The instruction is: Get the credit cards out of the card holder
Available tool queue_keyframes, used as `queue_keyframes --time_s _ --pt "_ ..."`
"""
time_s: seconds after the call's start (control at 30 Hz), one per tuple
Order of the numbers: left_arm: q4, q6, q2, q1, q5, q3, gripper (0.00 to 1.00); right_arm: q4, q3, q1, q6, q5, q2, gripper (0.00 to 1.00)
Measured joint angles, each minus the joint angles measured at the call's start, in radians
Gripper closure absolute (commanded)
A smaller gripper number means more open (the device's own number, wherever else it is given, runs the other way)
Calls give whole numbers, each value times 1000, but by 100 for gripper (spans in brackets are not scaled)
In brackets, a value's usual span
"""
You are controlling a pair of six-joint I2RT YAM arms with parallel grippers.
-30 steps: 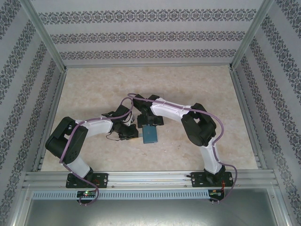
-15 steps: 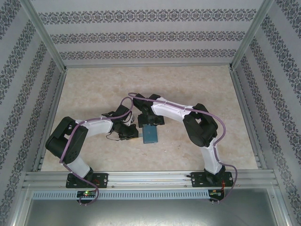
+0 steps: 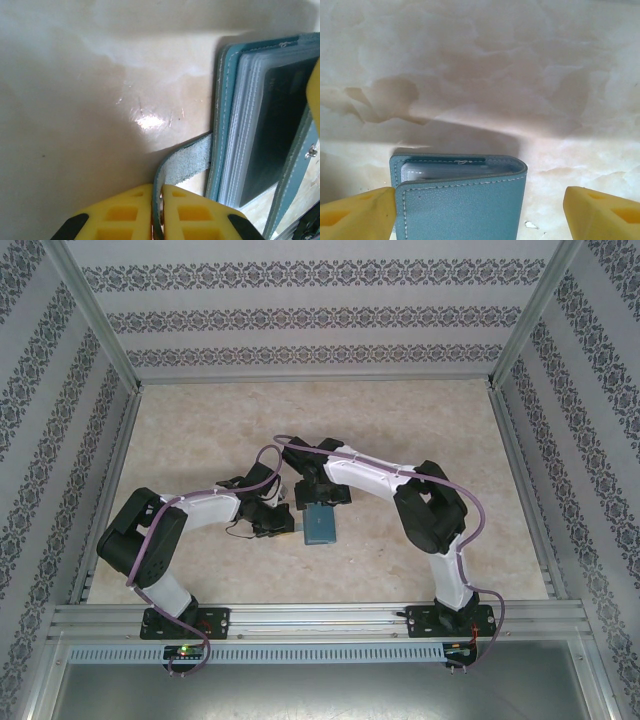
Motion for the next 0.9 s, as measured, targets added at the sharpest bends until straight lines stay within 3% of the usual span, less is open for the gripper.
queue_keyframes --time_s 0.67,0.9 --pt "-17 -39 0 0 -18 9 93 -78 -77 -2 -56 7 -80 18" --pt "-17 -65 0 0 -19 10 93 -51 -120 -2 -60 -41 -122 16"
